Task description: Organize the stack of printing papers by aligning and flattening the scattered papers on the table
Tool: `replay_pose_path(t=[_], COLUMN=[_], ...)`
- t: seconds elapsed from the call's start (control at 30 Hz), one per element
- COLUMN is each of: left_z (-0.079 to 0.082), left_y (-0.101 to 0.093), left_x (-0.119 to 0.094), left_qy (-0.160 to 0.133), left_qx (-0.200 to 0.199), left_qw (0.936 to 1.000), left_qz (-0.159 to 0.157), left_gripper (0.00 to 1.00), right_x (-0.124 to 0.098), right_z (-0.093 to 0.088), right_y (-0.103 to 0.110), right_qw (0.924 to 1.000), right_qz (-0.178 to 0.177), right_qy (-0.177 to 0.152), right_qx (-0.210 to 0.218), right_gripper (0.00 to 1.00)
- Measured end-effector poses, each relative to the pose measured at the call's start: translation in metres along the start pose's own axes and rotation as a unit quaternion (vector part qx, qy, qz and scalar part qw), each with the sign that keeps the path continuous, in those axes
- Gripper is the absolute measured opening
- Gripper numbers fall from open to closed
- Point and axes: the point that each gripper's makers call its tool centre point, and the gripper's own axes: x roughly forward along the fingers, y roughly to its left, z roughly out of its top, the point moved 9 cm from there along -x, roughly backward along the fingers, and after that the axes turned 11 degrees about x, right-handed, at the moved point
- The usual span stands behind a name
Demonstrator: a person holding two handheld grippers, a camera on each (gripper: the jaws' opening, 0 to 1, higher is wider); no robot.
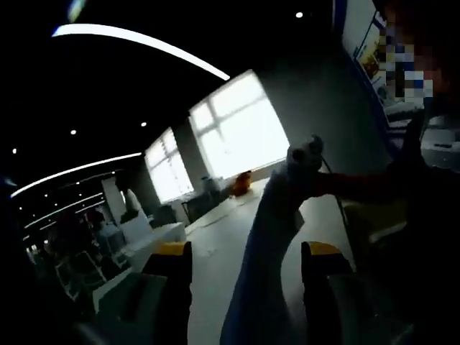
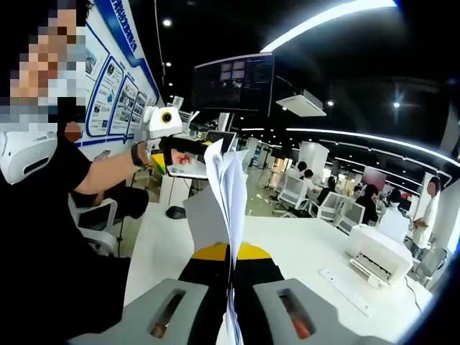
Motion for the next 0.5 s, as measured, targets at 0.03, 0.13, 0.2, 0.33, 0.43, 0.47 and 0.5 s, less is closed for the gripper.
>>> replay_pose_path(t=[0.03,0.13,0.2,0.33,0.43,0.47,0.5], left_z=[-0.002,-0.009,-0.016,-0.027,-0.031,-0.032,-0.034], left_y=[0.0,-0.004,-0.007,-0.008,-0.012,-0.013,-0.012], left_x=[0.003,0.012,0.02,0.034,0.042,0.043,0.044], left_qy=[0.005,0.023,0.046,0.064,0.068,0.07,0.08], left_qx=[-0.002,-0.005,-0.001,0.012,0.002,0.004,0.018], left_qw=[1.0,0.9993,0.998,0.9965,0.9953,0.9952,0.995], left_qz=[-0.007,-0.028,-0.044,-0.053,-0.069,-0.068,-0.057], left_gripper=[0.63,0.6,0.55,0.45,0.29,0.25,0.21], right_x=[0.0,-0.001,0.0,0.0,0.001,0.002,0.002], right_z=[0.0,0.001,0.001,0.0,0.0,0.0,0.001], right_y=[0.001,0.001,0.002,0.002,0.002,0.002,0.003], right_qw=[1.0,1.0,1.0,1.0,0.9999,0.9999,0.9999], right_qz=[0.0,0.001,0.003,0.006,0.01,0.011,0.012], right_qy=[-0.001,-0.003,-0.003,-0.002,-0.003,-0.004,-0.004], right_qx=[-0.001,-0.003,-0.004,-0.003,-0.001,-0.001,-0.001], right_gripper=[0.0,0.0,0.0,0.0,0.0,0.0,0.0])
